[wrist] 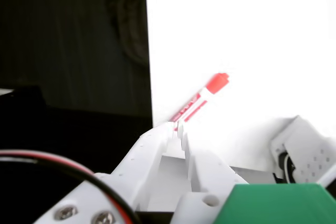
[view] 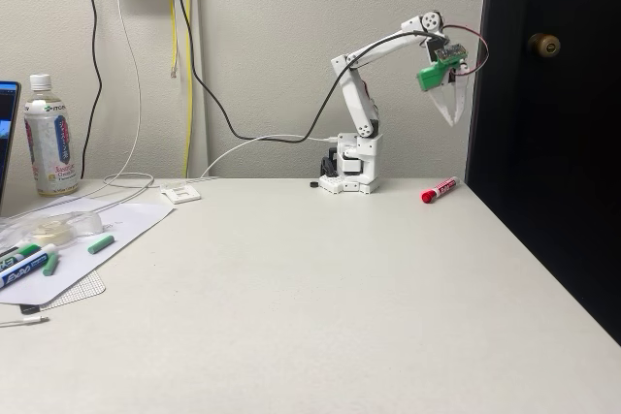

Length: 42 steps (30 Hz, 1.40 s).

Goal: Pick up the red marker.

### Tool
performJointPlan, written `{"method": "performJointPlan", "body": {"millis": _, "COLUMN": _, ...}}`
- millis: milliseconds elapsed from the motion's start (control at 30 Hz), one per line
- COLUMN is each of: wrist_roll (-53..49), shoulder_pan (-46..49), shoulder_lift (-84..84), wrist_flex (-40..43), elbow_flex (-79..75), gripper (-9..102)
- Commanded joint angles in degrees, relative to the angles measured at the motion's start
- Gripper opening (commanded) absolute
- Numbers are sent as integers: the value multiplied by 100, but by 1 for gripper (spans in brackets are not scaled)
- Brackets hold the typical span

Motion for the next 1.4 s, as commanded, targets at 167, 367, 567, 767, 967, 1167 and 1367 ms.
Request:
{"method": "performJointPlan", "body": {"millis": 167, "wrist_roll": -79, "shoulder_pan": -97, "shoulder_lift": 721, "wrist_flex": 18, "elbow_flex": 870, "gripper": 0}}
{"method": "performJointPlan", "body": {"millis": 367, "wrist_roll": -105, "shoulder_pan": -193, "shoulder_lift": 844, "wrist_flex": 18, "elbow_flex": 1063, "gripper": 0}}
{"method": "performJointPlan", "body": {"millis": 567, "wrist_roll": -396, "shoulder_pan": -264, "shoulder_lift": 791, "wrist_flex": -185, "elbow_flex": 1257, "gripper": 0}}
{"method": "performJointPlan", "body": {"millis": 767, "wrist_roll": -861, "shoulder_pan": -220, "shoulder_lift": 870, "wrist_flex": -299, "elbow_flex": 1415, "gripper": 0}}
{"method": "performJointPlan", "body": {"millis": 967, "wrist_roll": -1389, "shoulder_pan": 70, "shoulder_lift": 1178, "wrist_flex": -369, "elbow_flex": 1608, "gripper": 0}}
{"method": "performJointPlan", "body": {"millis": 1167, "wrist_roll": -1978, "shoulder_pan": 290, "shoulder_lift": 1450, "wrist_flex": -396, "elbow_flex": 1854, "gripper": 3}}
{"method": "performJointPlan", "body": {"millis": 1367, "wrist_roll": -2232, "shoulder_pan": 325, "shoulder_lift": 1793, "wrist_flex": -677, "elbow_flex": 2452, "gripper": 8}}
